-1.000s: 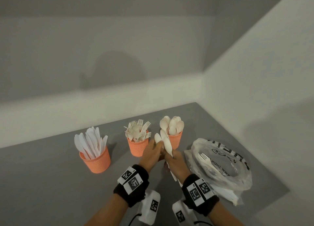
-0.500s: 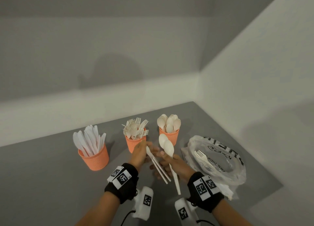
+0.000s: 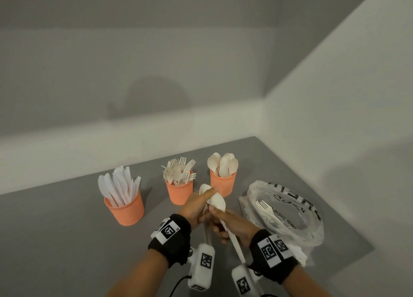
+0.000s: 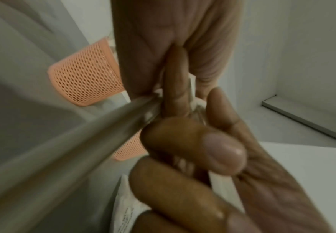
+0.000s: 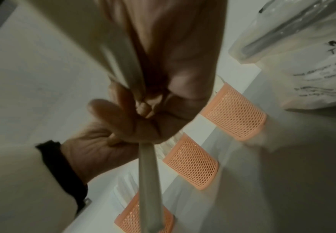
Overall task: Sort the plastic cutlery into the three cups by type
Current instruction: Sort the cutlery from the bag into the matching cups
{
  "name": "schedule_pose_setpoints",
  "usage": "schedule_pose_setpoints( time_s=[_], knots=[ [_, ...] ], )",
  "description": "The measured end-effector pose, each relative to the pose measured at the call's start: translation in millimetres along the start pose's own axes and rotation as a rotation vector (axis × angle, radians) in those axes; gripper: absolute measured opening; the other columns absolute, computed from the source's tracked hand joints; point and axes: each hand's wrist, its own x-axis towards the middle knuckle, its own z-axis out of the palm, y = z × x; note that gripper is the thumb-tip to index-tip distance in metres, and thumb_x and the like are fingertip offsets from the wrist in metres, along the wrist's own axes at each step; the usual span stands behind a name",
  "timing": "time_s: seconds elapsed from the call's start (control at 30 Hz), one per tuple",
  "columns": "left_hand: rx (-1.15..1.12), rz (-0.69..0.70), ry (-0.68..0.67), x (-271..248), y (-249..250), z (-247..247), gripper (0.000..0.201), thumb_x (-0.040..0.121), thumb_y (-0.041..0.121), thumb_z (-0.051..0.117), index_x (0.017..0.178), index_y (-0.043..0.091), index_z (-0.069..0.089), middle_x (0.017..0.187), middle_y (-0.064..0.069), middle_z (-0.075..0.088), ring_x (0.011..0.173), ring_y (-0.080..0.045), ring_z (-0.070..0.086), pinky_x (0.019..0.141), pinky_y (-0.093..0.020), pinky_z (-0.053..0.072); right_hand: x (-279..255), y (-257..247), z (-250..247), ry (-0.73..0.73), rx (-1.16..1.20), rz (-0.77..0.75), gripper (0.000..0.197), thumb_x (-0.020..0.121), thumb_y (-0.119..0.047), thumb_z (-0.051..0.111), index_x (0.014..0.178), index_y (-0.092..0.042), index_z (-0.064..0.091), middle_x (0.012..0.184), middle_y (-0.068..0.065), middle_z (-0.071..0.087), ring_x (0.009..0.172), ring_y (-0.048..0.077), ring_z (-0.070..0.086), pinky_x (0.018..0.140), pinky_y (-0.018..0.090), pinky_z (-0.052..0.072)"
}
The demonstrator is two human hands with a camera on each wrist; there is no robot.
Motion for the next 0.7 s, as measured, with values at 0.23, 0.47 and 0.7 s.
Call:
schedule_pose_setpoints(
  time_s=[0.23,0.47,0.7],
  knots=[
    [0.039,0.228,0.292,3,13,5,0.024,0.096,0.020,0.045,0.075,0.011,0.052,0.060,-0.004,0.053,0.048,-0.010,0.053,0.051,-0.023,0.046,4,-4,-6,0.128,-0.058,-0.051,0.033,0.098,-0.031,0.040,0.094,-0.008,0.064,0.074,0.003,0.061,0.055,0.008,0.058,0.052,0.018,0.049],
    [-0.005,0.247,0.338,8,23,-3,0.020,0.095,0.027,0.048,0.080,0.013,0.051,0.045,0.005,0.040,0.034,-0.006,0.039,0.042,-0.023,0.040,23,3,-19,0.398,-0.481,-0.172,0.026,0.099,-0.012,0.034,0.119,-0.007,0.049,0.083,0.007,0.057,0.080,0.020,0.054,0.086,0.041,0.048],
    [0.112,0.222,0.086,-6,5,26,0.012,0.083,0.014,0.066,0.074,0.015,0.058,0.053,0.003,0.059,0.048,-0.012,0.051,0.045,-0.022,0.041,27,-16,0,0.279,-0.594,-0.177,0.022,0.096,-0.002,0.031,0.109,-0.001,0.049,0.080,0.006,0.054,0.066,0.017,0.054,0.058,0.018,0.047]
  ],
)
